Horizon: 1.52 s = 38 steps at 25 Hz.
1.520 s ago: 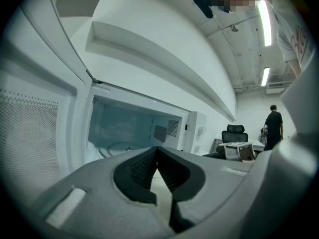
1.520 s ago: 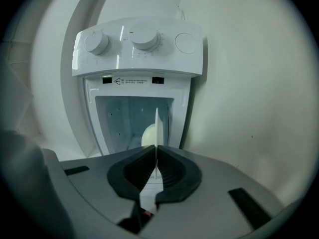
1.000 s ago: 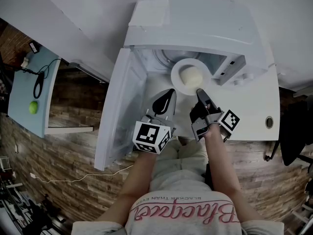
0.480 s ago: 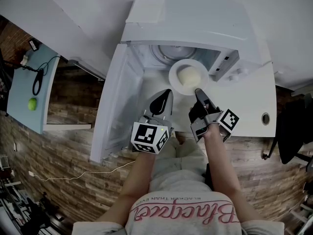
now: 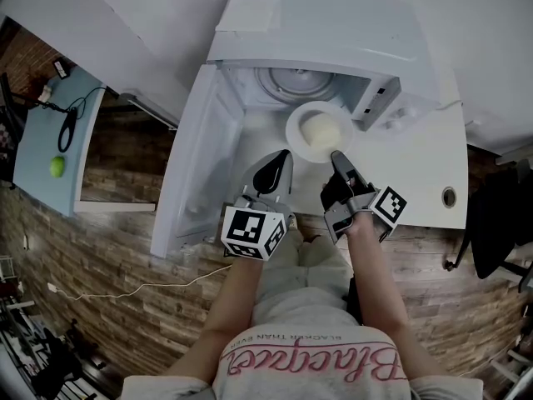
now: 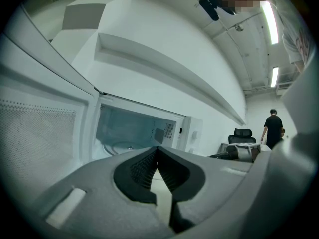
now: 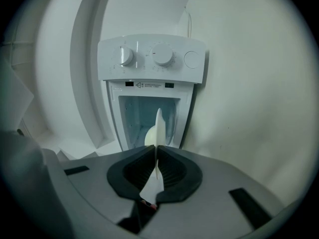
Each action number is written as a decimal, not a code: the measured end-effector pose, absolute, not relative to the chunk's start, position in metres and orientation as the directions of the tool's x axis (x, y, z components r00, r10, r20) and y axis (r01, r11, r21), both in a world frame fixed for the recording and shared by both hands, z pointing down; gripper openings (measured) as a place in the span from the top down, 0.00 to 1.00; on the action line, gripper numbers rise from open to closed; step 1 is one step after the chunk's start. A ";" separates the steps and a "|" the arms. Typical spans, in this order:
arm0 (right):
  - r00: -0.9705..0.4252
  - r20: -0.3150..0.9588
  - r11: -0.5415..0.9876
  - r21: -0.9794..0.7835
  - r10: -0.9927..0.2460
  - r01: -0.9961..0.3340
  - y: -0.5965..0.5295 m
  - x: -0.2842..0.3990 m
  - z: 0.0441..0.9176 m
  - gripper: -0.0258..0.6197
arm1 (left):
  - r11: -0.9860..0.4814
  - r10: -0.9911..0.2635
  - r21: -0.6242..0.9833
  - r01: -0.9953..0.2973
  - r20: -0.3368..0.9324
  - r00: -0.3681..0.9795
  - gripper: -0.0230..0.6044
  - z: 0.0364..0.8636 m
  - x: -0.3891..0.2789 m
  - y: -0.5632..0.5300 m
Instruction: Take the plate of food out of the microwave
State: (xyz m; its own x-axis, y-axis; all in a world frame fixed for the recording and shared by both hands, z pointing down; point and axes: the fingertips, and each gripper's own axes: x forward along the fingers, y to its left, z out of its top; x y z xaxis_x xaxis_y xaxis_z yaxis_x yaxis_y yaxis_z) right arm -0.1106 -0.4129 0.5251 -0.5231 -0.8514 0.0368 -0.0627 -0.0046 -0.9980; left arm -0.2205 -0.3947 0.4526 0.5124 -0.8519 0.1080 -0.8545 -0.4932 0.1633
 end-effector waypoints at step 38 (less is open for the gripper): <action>-0.568 -0.025 0.059 -0.997 -0.823 -0.041 -0.372 -0.080 0.459 0.93 | -0.463 -0.880 0.114 -0.879 0.059 0.471 0.95 0.404 -0.204 -0.359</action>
State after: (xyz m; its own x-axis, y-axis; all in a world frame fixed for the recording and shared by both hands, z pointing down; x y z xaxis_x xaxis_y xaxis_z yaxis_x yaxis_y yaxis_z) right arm -0.0797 -0.3722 0.4592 -0.5676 -0.8229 -0.0251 -0.0413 0.0589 -0.9974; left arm -0.2038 -0.3593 0.4035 0.4709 -0.8802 0.0591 -0.8791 -0.4627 0.1144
